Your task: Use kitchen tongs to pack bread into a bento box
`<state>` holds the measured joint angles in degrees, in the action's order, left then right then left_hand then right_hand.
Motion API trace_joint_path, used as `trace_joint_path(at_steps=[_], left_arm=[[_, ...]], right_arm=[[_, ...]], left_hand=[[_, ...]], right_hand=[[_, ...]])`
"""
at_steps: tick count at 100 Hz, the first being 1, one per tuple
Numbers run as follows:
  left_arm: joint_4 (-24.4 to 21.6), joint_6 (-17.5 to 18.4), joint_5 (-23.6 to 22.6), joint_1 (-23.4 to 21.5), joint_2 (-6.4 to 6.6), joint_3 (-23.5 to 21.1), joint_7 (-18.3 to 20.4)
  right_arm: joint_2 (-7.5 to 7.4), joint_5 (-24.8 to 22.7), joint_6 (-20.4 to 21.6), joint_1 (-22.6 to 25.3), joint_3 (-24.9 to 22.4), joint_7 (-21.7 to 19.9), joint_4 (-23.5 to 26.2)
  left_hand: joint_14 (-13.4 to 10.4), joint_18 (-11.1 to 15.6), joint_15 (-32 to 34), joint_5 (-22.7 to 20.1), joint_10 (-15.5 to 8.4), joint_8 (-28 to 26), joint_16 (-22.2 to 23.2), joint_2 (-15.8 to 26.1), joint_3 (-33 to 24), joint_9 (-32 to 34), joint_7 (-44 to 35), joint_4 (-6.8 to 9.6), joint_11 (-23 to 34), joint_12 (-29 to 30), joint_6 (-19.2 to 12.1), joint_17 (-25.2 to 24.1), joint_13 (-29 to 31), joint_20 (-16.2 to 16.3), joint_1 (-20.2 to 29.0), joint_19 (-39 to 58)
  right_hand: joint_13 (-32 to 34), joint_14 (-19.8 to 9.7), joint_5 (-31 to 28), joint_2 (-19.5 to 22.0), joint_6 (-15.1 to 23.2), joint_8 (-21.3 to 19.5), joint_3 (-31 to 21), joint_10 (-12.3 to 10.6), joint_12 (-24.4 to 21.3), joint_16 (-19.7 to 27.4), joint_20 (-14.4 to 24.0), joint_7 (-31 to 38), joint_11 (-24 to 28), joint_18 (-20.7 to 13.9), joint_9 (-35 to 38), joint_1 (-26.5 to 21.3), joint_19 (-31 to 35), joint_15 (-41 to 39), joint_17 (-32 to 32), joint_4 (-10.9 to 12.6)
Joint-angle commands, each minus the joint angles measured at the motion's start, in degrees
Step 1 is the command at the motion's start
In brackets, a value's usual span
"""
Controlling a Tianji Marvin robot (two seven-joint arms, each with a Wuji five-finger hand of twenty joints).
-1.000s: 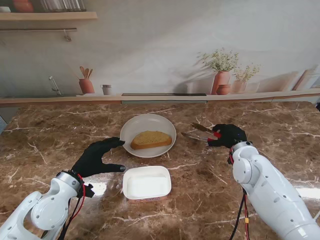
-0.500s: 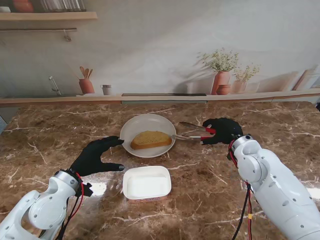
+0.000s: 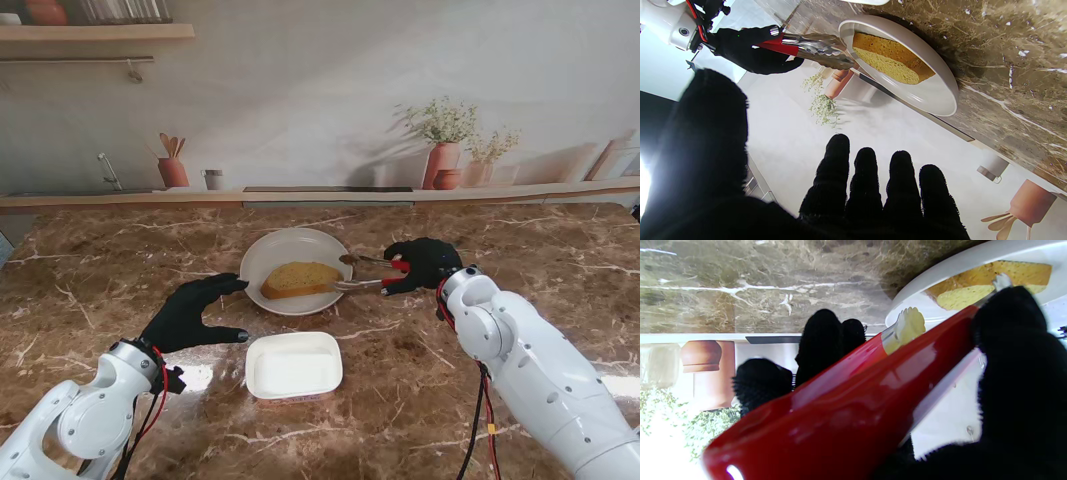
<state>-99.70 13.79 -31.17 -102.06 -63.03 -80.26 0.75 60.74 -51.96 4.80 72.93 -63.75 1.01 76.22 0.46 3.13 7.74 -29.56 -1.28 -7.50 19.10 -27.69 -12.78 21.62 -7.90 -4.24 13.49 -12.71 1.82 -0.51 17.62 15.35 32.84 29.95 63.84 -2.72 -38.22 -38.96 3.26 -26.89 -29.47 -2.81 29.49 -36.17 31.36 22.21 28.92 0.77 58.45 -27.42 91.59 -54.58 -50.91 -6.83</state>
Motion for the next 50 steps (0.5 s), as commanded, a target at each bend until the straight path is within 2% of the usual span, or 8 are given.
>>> trace_joint_path(at_steps=[1, 31, 50], left_arm=[[0.20, -0.10, 0.02, -0.21, 0.05, 0.26, -0.10], [0.11, -0.25, -0.09, -0.54, 0.03, 0.17, -0.27], [0.05, -0.38, -0.04, -0.89, -0.02, 0.03, -0.41]], right_arm=[[0.20, 0.08, -0.66, -0.87, 0.63, -1.10, -0.77], [0.52, 0.95, -3.80, -5.07, 6.21, -1.13, -4.83], [0.57, 0.49, -5.67, -6.47, 8.39, -1.58, -5.05]], left_hand=[[-2.65, 3.34, -0.71, 0.17, -1.16, -0.30, -0.56, 0.38, -0.84, -0.76, -0.30, 1.00, -0.13, 0.25, -0.78, 0.04, -1.04, -0.51, -0.74, -1.67], [-2.61, 3.42, -0.82, 0.27, -1.16, -0.28, -0.63, 0.55, -1.22, -0.81, -0.25, 1.00, -0.23, 0.31, -0.64, 0.04, -1.06, -0.79, -0.87, -2.27], [-2.56, 3.46, -0.78, 0.19, -1.02, -0.28, -0.61, 0.61, -1.36, -0.74, -0.26, 1.01, -0.16, 0.28, -0.63, 0.09, -1.03, -0.83, -0.90, -2.38]], right_hand=[[2.79, -2.83, 2.17, 2.35, 0.61, 0.90, -2.72, -1.88, 0.33, -1.23, 1.80, -0.55, 0.11, -2.71, -0.30, -0.84, 4.59, -2.52, -1.97, 1.65], [2.77, -2.95, 3.12, 2.36, -0.14, 1.37, -2.83, -1.84, 0.21, -1.30, 2.35, -0.59, 0.04, -4.19, -1.10, -0.56, 6.08, -2.68, -2.93, 1.82], [2.72, -3.21, 4.10, 2.48, -0.98, 1.66, -2.82, -1.66, 0.14, -1.58, 3.12, -0.79, 0.21, -5.86, -2.02, 0.45, 7.81, -3.13, -4.18, 2.10]])
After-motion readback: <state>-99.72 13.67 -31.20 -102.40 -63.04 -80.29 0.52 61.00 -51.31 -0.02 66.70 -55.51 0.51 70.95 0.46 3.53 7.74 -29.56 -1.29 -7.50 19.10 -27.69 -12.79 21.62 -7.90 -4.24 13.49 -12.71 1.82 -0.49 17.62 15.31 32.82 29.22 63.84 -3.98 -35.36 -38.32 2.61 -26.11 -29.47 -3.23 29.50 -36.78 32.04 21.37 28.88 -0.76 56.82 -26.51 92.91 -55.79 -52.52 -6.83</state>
